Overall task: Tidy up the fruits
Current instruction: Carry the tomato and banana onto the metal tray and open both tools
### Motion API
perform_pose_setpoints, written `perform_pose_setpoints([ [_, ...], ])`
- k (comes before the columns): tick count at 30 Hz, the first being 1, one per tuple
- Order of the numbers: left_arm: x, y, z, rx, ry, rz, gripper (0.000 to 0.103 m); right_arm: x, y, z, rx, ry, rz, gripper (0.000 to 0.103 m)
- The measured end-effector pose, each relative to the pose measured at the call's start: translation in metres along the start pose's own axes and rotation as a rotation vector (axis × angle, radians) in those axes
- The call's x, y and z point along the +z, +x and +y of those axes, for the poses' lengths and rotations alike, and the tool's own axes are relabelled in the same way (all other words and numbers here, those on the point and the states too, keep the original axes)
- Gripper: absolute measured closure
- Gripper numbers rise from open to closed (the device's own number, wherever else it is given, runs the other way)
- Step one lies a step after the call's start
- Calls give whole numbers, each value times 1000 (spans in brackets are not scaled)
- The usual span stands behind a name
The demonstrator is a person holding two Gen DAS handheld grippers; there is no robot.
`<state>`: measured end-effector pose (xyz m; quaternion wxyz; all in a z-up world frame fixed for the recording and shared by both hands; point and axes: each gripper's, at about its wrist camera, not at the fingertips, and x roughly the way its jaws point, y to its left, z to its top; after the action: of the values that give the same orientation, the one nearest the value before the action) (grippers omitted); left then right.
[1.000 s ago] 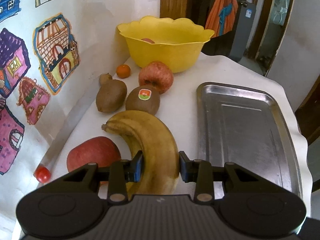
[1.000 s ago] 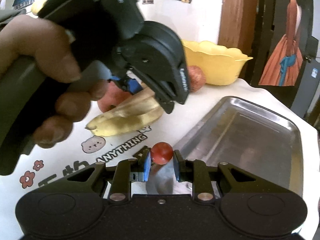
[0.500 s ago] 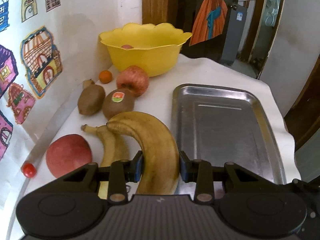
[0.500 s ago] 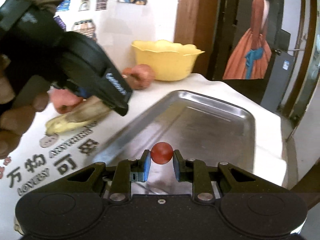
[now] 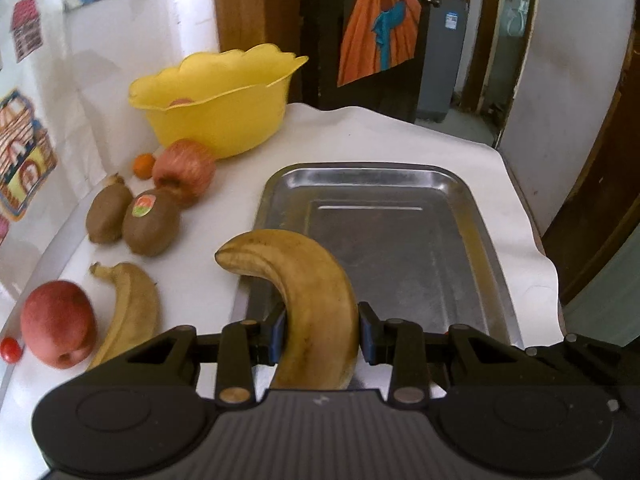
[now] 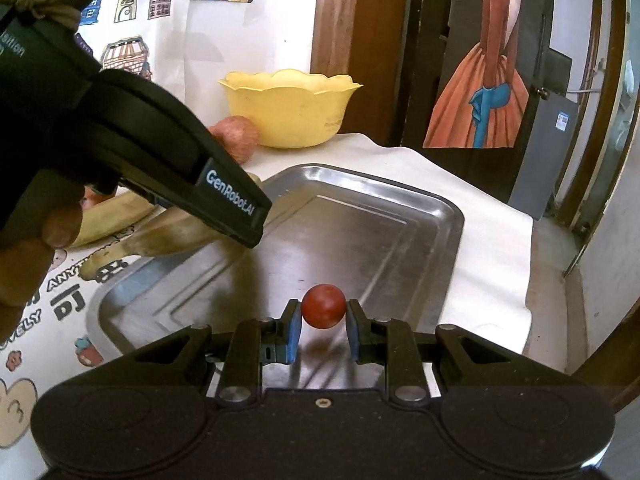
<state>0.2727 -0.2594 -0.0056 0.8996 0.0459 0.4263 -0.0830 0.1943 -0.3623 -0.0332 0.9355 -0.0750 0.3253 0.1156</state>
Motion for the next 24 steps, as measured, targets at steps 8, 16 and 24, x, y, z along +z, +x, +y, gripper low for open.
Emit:
perform_pose_setpoints([
  [8, -3, 20, -20, 51, 48, -4, 64, -4, 2, -13, 45, 32, 5, 77],
  [16, -2, 30, -22, 44, 72, 26, 63, -4, 7, -13, 58, 64, 36, 72],
  [24, -2, 11, -15, 23, 92, -40, 43, -1, 5, -10, 45, 65, 38, 45],
])
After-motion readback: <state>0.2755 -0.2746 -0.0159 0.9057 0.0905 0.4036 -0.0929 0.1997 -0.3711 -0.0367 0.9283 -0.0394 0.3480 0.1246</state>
